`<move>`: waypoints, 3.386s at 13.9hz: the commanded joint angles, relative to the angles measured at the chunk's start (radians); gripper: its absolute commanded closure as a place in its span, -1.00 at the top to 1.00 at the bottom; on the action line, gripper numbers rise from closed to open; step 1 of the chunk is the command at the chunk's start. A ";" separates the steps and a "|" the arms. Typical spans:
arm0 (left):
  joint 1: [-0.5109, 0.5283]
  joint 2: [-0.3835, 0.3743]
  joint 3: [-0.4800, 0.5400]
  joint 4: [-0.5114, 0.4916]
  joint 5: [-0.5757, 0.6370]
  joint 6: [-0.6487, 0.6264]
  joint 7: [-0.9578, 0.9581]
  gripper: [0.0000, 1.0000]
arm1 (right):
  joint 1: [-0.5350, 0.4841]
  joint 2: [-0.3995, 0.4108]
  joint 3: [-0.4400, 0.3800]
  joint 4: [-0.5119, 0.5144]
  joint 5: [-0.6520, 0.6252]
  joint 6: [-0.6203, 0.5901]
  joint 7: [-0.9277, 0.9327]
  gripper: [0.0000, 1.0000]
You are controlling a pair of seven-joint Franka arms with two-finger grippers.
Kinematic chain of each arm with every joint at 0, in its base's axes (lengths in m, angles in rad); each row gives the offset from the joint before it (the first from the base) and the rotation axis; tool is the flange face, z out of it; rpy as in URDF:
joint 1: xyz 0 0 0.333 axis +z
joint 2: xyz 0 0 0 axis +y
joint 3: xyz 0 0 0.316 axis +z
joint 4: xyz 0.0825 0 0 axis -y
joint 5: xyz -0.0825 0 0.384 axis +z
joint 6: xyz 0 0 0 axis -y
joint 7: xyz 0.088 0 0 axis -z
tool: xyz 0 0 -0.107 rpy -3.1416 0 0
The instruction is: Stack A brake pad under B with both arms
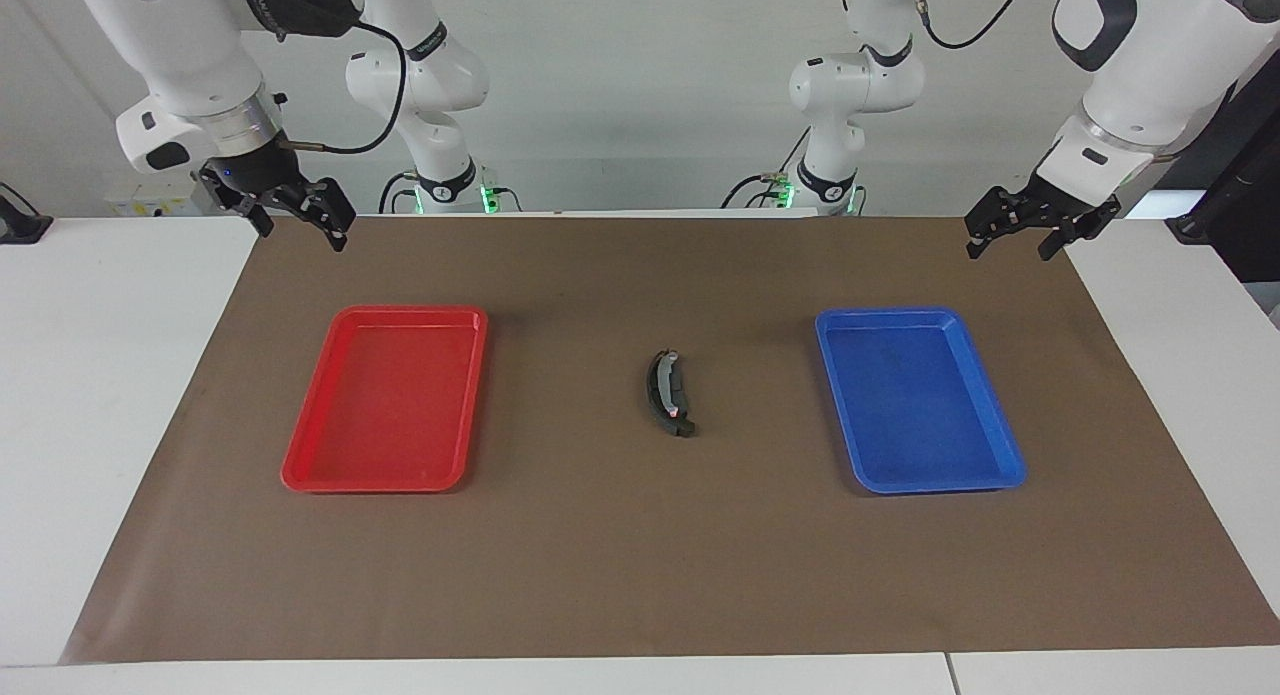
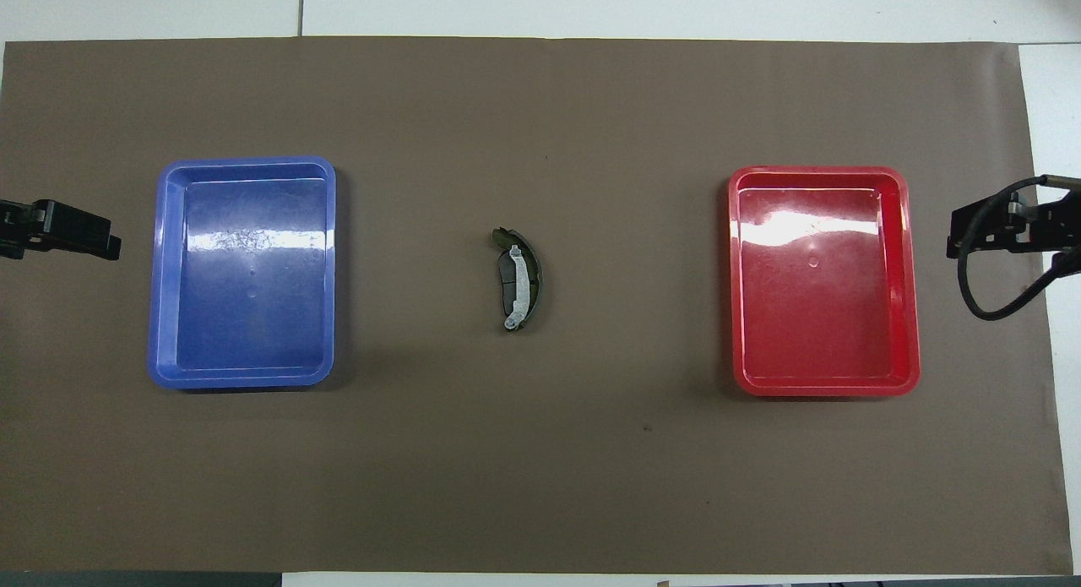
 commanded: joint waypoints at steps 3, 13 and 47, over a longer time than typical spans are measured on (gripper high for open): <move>0.002 -0.014 -0.001 -0.014 0.015 0.005 0.003 0.99 | 0.000 0.011 -0.010 0.066 0.046 -0.088 -0.023 0.99; 0.002 -0.014 -0.001 -0.014 0.015 0.005 0.003 0.99 | 0.004 0.020 -0.009 0.092 -0.003 -0.107 -0.062 0.99; -0.006 -0.016 -0.002 -0.020 0.013 0.017 0.001 0.99 | 0.007 0.005 -0.005 0.052 0.003 -0.032 -0.138 0.99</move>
